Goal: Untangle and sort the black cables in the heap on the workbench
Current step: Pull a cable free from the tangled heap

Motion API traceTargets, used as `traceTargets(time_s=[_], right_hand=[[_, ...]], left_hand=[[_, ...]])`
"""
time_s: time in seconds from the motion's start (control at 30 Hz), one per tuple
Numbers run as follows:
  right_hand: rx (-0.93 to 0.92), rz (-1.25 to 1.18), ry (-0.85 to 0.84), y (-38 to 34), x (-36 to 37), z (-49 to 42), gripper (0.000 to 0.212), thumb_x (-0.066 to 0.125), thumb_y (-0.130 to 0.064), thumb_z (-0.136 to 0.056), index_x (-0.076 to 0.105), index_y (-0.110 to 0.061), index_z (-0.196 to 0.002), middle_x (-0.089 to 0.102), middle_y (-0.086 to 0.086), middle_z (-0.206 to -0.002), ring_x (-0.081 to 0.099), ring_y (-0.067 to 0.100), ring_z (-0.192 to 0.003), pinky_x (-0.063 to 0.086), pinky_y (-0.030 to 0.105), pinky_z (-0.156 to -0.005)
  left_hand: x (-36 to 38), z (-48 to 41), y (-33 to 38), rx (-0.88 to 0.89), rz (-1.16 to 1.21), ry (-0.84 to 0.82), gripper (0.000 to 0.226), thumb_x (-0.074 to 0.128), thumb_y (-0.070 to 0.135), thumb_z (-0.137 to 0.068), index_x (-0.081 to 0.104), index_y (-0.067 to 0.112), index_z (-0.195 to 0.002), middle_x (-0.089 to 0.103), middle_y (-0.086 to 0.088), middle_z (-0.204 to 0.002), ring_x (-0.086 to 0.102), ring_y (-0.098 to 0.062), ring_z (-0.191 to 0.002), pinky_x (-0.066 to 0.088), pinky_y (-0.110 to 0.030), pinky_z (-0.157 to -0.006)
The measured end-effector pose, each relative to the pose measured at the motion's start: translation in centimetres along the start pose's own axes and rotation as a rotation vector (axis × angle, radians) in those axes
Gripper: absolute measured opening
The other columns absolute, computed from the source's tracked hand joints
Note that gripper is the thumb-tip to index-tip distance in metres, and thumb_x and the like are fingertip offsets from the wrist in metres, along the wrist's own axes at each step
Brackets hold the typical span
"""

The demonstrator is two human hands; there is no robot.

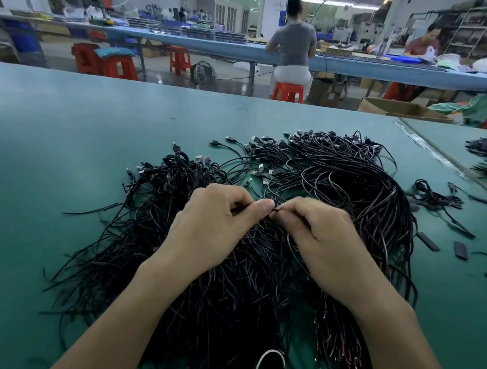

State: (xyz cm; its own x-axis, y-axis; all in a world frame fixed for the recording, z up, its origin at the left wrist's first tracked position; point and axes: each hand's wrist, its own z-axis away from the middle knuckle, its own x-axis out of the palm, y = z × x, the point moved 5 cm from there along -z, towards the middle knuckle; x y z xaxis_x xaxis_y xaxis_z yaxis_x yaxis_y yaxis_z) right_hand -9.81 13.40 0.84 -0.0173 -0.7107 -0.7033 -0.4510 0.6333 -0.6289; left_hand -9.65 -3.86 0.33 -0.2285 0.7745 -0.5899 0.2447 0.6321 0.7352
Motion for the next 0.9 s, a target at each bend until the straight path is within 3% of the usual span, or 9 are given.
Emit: traceTargets(time_s=[0.1, 0.17, 0.27, 0.33, 0.4, 0.57, 0.73, 0.8, 0.9], right_hand=[[-0.011, -0.101, 0.193, 0.1, -1.6, 0.0, 0.012, 0.06, -0.028, -0.096, 0.072, -0.028, -0.096, 0.067, -0.014, -0.081, 0.062, 0.003, -0.081, 0.044, 0.01, -0.07], [-0.021, -0.171, 0.284, 0.0, -2.4, 0.0, 0.009, 0.064, -0.03, -0.094, 0.072, -0.033, -0.091, 0.068, -0.014, -0.077, 0.063, 0.005, -0.074, 0.046, 0.013, -0.064], [-0.036, -0.279, 0.336, -0.2, -2.9, 0.2, 0.01, 0.066, -0.039, -0.088, 0.07, -0.036, -0.08, 0.067, -0.005, -0.07, 0.057, 0.014, -0.057, 0.047, 0.025, -0.052], [-0.021, -0.311, 0.297, -0.4, -2.5, 0.2, 0.017, 0.066, -0.044, -0.087, 0.07, -0.033, -0.074, 0.063, -0.002, -0.062, 0.048, 0.01, -0.048, 0.04, 0.025, -0.045], [0.012, -0.318, 0.276, -0.3, -2.1, 0.1, 0.021, 0.066, -0.043, -0.089, 0.069, -0.03, -0.073, 0.058, 0.0, -0.059, 0.04, 0.005, -0.046, 0.032, 0.022, -0.042], [0.13, -0.288, 0.292, 0.6, -1.2, 0.0, 0.025, 0.064, -0.038, -0.093, 0.067, -0.025, -0.072, 0.049, -0.015, -0.049, 0.038, 0.004, -0.039, 0.027, 0.011, -0.039], [0.144, -0.239, -0.006, 0.1, 1.0, 0.1, 0.022, 0.063, -0.035, -0.094, 0.072, -0.022, -0.078, 0.047, -0.012, -0.047, 0.037, 0.004, -0.042, 0.028, 0.014, -0.042], [0.115, -0.214, -0.106, -0.5, 1.5, 0.2, 0.022, 0.063, -0.035, -0.095, 0.072, -0.024, -0.079, 0.048, -0.011, -0.048, 0.038, 0.003, -0.042, 0.03, 0.015, -0.042], [0.057, -0.208, -0.198, -1.6, 1.7, 0.4, 0.021, 0.06, -0.035, -0.096, 0.071, -0.028, -0.081, 0.049, -0.01, -0.051, 0.037, 0.003, -0.043, 0.03, 0.017, -0.042]], left_hand=[[0.2, 0.2, 0.1, -0.125, 0.027, -0.155, 0.074, 0.038, 0.083, -0.08, 0.06, 0.017, -0.057, 0.037, 0.01, -0.036, 0.032, -0.006, -0.034, 0.034, -0.022, -0.05], [1.1, 0.7, 0.6, -0.174, 0.183, -0.433, 0.073, 0.035, 0.077, -0.085, 0.059, 0.018, -0.051, 0.03, 0.012, -0.039, 0.027, -0.008, -0.037, 0.033, -0.019, -0.046], [1.7, 2.3, 2.8, -0.117, 0.598, -0.849, 0.059, 0.042, 0.061, -0.098, 0.06, 0.022, -0.058, 0.029, 0.012, -0.044, 0.025, -0.005, -0.038, 0.025, -0.016, -0.04], [1.0, 3.2, 4.2, -0.053, 0.909, -1.024, 0.047, 0.048, 0.052, -0.099, 0.063, 0.019, -0.069, 0.031, 0.012, -0.046, 0.025, -0.003, -0.038, 0.02, -0.018, -0.037], [0.2, 3.6, 5.2, 0.017, 1.135, -1.098, 0.038, 0.052, 0.045, -0.1, 0.063, 0.014, -0.08, 0.031, 0.011, -0.046, 0.023, -0.002, -0.038, 0.015, -0.02, -0.035], [0.1, 2.6, 5.4, -0.044, 1.4, -0.938, 0.038, 0.054, 0.044, -0.097, 0.063, 0.018, -0.071, 0.025, 0.008, -0.047, 0.019, -0.006, -0.04, 0.018, -0.016, -0.038], [0.1, 1.1, 5.1, -0.135, 1.592, -0.557, 0.042, 0.047, 0.045, -0.094, 0.063, 0.019, -0.065, 0.028, 0.01, -0.046, 0.017, -0.004, -0.039, 0.021, -0.014, -0.033], [-0.1, 0.4, 4.0, -0.19, 1.567, -0.319, 0.043, 0.047, 0.044, -0.097, 0.068, 0.018, -0.071, 0.033, 0.01, -0.048, 0.02, -0.001, -0.039, 0.022, -0.012, -0.031], [-0.1, 0.0, 2.2, -0.186, 1.268, -0.03, 0.039, 0.043, 0.033, -0.102, 0.073, 0.014, -0.085, 0.041, 0.007, -0.057, 0.026, -0.002, -0.042, 0.024, -0.014, -0.034]])
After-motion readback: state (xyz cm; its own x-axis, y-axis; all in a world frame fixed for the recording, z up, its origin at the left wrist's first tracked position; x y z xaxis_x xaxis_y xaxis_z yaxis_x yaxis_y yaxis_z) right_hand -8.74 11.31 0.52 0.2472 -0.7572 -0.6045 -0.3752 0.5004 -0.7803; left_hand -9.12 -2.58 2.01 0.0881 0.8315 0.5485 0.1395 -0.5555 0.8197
